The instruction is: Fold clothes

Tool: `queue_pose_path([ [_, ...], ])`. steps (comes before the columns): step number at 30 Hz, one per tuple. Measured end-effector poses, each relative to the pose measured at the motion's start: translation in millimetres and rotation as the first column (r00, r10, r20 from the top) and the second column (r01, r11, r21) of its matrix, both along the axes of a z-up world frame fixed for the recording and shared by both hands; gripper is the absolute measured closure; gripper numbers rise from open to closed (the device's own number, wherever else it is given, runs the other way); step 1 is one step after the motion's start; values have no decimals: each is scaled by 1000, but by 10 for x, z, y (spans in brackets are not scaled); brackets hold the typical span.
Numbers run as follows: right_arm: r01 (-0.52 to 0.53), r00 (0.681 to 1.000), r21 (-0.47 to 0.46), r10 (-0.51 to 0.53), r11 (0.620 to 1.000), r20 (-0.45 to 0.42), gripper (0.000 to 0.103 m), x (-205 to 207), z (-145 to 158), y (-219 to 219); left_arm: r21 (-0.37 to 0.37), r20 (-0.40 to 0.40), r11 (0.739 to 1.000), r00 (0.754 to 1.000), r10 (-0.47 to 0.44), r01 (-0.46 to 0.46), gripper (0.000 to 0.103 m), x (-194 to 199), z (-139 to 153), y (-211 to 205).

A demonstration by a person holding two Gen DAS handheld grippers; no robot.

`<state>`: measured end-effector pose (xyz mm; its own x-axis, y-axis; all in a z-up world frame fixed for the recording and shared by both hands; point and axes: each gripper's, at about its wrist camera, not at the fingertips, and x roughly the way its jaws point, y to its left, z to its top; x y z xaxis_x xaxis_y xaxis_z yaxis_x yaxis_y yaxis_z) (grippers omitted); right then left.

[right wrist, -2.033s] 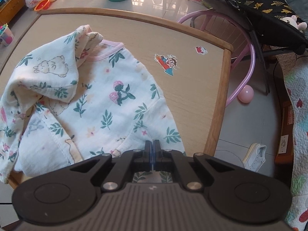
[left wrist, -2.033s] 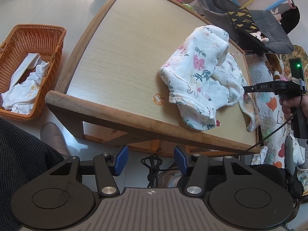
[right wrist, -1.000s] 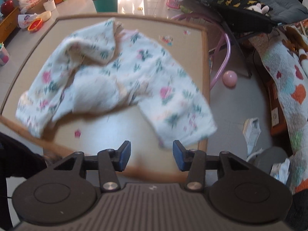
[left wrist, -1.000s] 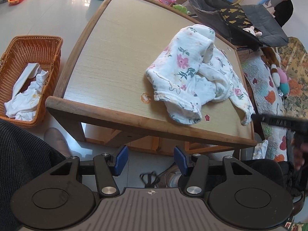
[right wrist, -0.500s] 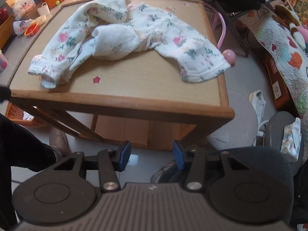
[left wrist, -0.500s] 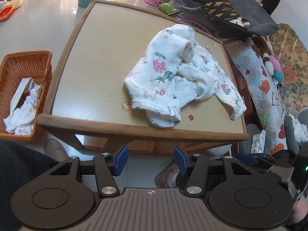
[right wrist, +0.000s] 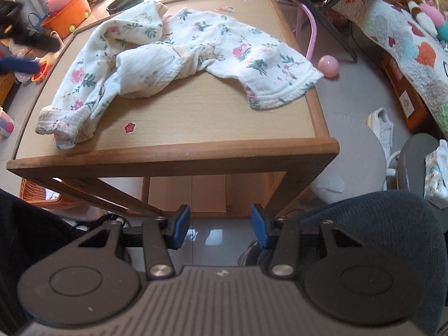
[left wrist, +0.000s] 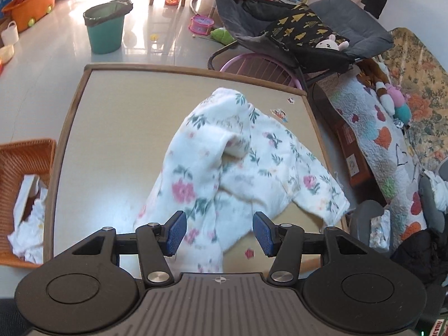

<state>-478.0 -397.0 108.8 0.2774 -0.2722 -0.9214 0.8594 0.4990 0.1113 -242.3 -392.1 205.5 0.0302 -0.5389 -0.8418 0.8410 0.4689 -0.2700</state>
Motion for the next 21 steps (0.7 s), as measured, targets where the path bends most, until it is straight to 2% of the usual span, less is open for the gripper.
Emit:
queue_pose_path([
  [7,26,1000,38,-27,999,15,55,-63,-56,-47,55,75,998,997,-36,32,50,65,-36,-584],
  [12,35,999,49,-36,998,25,55,-87,-72,-70,105,147,991,984,-102,87,52,35,-87,-910],
  [17,41,999,55,-42,998,15,55,-90,-98,-89,140,132,983,982,-135,116,52,99,-217,-1026],
  [21,44,999,57,-45,997,6,55,-90,-111,-98,147,94,983,988,-124,110,83,199,-330,-1014],
])
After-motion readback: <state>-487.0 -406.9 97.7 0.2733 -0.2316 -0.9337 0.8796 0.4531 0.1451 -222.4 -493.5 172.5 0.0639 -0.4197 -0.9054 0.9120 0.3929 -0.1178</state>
